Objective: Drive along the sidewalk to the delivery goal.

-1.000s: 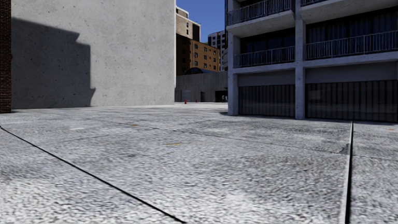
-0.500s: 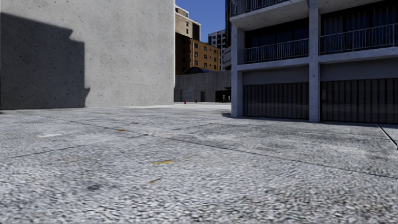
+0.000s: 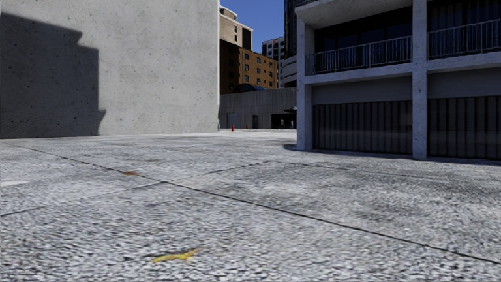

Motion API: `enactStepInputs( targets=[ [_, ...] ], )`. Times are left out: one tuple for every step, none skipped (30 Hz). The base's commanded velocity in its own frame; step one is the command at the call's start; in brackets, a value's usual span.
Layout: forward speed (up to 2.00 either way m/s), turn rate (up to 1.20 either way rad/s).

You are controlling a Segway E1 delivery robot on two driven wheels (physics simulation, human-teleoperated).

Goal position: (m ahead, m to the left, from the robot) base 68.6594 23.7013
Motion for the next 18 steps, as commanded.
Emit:
enactStepInputs(
  targets=[
    [2.0, 0.0],
    [2.0, 0.0],
    [2.0, 0.0],
    [2.0, 0.0],
    [2.0, 0.0],
    [2.0, 0.0],
    [2.0, 0.0],
    [2.0, 0.0],
    [2.0, 0.0],
    [2.0, 0.0],
    [2.0, 0.0],
    [2.0, 0.0],
    [2.0, 0.0],
    [2.0, 0.0],
    [2.0, 0.0],
    [2.0, 0.0],
    [2.0, 0.0],
    [2.0, 0.0]
  ],
)
